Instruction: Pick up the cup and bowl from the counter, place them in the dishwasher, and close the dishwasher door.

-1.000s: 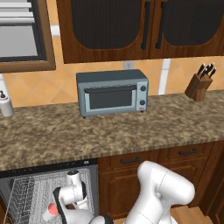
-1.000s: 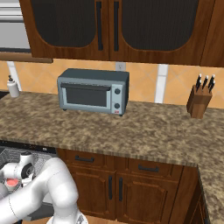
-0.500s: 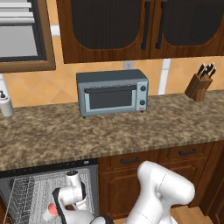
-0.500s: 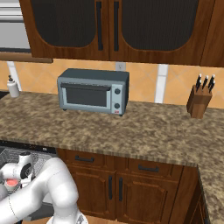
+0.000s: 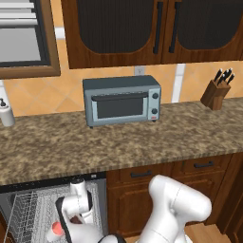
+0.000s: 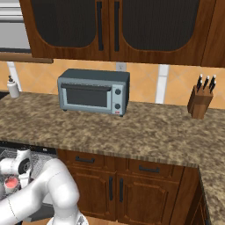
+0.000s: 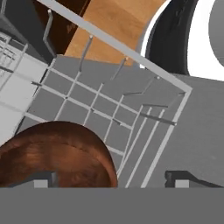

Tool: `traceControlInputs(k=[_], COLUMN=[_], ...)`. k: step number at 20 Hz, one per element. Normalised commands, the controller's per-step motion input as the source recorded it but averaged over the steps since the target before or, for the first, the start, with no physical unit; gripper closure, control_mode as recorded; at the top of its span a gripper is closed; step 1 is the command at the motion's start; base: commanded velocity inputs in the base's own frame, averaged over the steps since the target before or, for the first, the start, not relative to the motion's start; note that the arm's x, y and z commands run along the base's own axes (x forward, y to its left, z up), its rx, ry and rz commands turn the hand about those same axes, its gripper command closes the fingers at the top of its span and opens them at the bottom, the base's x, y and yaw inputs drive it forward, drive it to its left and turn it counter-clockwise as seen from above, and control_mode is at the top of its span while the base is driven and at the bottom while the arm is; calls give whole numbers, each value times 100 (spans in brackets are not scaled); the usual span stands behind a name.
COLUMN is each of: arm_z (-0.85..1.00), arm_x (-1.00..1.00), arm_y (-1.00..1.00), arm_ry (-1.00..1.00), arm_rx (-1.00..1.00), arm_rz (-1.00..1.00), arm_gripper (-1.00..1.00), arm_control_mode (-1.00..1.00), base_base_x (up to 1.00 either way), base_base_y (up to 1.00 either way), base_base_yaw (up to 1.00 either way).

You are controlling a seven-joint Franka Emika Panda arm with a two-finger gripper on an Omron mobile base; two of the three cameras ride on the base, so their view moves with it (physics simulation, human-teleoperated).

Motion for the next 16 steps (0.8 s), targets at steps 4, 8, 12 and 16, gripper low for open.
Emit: traceControlInputs(k=[4,8,12,16], arm_z=[99,65,54,65], arm_x=[0,-36,-35,-11], arm_y=[0,-1,-2,0], arm_ry=[0,-2,-11,-3], arm_rx=[0,0,0,0], arm_rz=[0,0,13,38], arm_gripper=[-100,-100,-100,-100], arm_control_mode=[-100,-100,-100,-100], base_base_x=[0,0,0,0], base_base_y=[0,0,0,0], base_base_yaw=[0,0,0,0])
